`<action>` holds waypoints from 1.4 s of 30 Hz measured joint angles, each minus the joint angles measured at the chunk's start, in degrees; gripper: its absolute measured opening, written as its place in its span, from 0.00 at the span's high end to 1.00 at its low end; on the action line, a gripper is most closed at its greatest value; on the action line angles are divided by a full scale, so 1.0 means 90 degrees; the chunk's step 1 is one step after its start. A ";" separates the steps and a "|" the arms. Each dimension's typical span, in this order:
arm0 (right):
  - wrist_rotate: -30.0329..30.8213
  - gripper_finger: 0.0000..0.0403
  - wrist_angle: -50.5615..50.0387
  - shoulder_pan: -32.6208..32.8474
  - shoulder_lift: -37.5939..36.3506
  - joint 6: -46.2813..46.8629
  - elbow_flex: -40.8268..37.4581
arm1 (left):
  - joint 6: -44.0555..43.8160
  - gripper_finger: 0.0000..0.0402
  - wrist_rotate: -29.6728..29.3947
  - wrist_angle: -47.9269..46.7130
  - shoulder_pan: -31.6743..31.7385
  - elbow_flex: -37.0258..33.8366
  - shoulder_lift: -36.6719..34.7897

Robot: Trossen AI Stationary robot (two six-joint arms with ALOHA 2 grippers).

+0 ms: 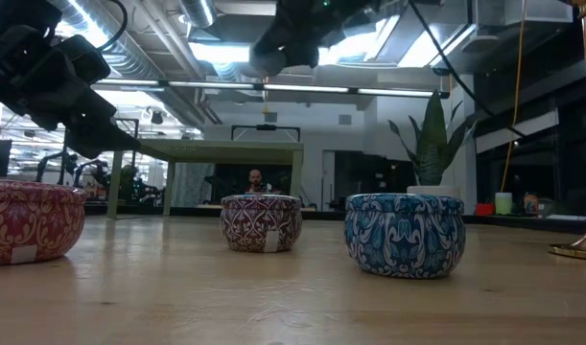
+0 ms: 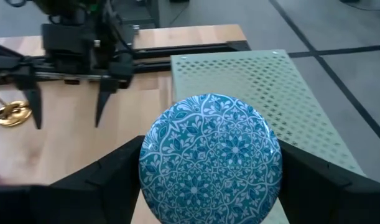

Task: Pick & Place candle stick holders
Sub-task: Put the light blue scented candle on the shelf

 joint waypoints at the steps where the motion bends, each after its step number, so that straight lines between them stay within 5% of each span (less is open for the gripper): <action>1: -0.0002 0.25 0.0005 -0.0048 0.0017 0.0000 0.0000 | 0.0000 0.12 0.0000 0.0000 -0.0001 0.0000 0.0000; 16: -0.0337 0.25 0.0020 -0.0500 0.0941 0.0737 0.0002 | 0.0000 0.12 -0.0008 0.0000 -0.0002 0.0000 0.0000; 24: 0.0485 0.25 0.0256 -0.0824 0.0984 0.1226 0.0074 | 0.0000 0.12 -0.0005 0.0000 -0.0002 0.0000 0.0000; 31: 0.0525 0.25 0.0269 -0.1256 0.0976 0.2058 0.0124 | 0.0000 0.12 -0.0005 0.0000 -0.0002 0.0000 0.0000; 42: 0.0721 0.25 0.0416 -0.1401 0.1192 0.2025 0.0126 | 0.0000 0.12 -0.0003 -0.0002 -0.0002 0.0000 0.0000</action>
